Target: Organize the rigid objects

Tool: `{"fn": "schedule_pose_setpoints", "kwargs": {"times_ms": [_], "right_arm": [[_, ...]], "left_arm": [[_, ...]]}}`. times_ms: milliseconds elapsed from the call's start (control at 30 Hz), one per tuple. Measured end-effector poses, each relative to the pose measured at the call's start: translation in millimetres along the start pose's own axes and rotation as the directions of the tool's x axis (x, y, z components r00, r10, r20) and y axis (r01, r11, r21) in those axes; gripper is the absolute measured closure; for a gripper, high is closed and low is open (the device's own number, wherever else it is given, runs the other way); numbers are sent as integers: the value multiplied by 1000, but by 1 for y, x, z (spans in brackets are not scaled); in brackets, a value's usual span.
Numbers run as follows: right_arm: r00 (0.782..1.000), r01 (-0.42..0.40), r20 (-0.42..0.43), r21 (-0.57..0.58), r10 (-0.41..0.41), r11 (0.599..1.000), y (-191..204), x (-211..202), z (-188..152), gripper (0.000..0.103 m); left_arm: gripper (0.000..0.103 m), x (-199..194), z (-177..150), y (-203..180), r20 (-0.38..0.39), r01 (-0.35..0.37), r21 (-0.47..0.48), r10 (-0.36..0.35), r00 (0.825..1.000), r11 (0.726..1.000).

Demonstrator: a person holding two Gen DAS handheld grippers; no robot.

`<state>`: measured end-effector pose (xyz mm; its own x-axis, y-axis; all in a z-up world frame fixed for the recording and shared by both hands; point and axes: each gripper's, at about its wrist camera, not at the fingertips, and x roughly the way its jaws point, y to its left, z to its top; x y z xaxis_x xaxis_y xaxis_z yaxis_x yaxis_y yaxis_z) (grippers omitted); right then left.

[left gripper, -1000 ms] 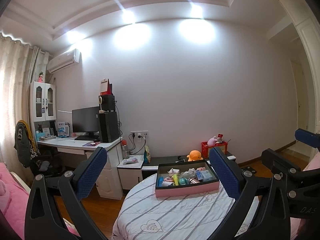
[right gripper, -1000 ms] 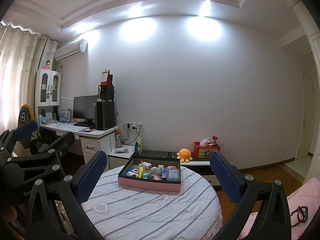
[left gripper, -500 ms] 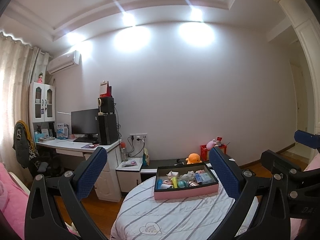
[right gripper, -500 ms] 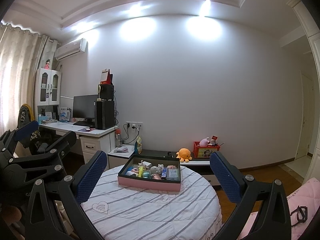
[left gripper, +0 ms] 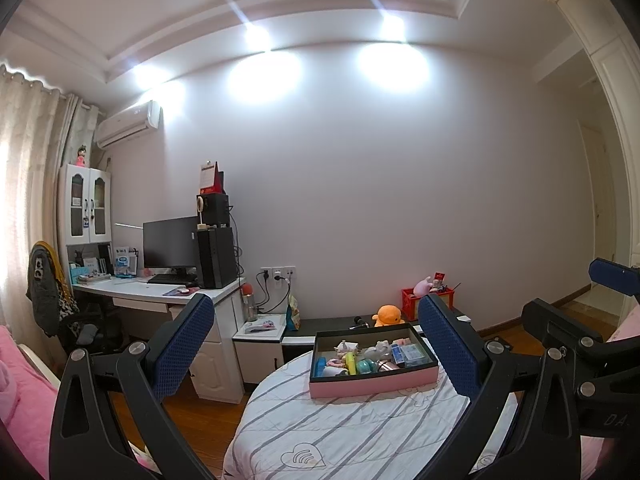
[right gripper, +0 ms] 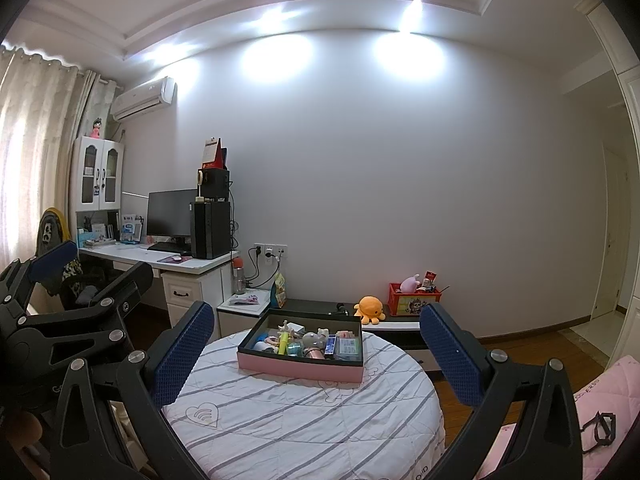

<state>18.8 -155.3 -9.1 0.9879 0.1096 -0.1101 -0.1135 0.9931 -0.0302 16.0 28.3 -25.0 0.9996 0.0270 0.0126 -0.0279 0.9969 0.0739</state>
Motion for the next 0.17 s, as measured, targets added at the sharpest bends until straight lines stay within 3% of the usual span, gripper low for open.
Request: {"fn": "schedule_pose_setpoints", "kwargs": {"times_ms": [167], "right_arm": [[1000,1,-1,0,-1,1000,0,0,0,0]], "left_arm": [[0,0,0,0,-3,1,0,-1,1000,1000]]}}
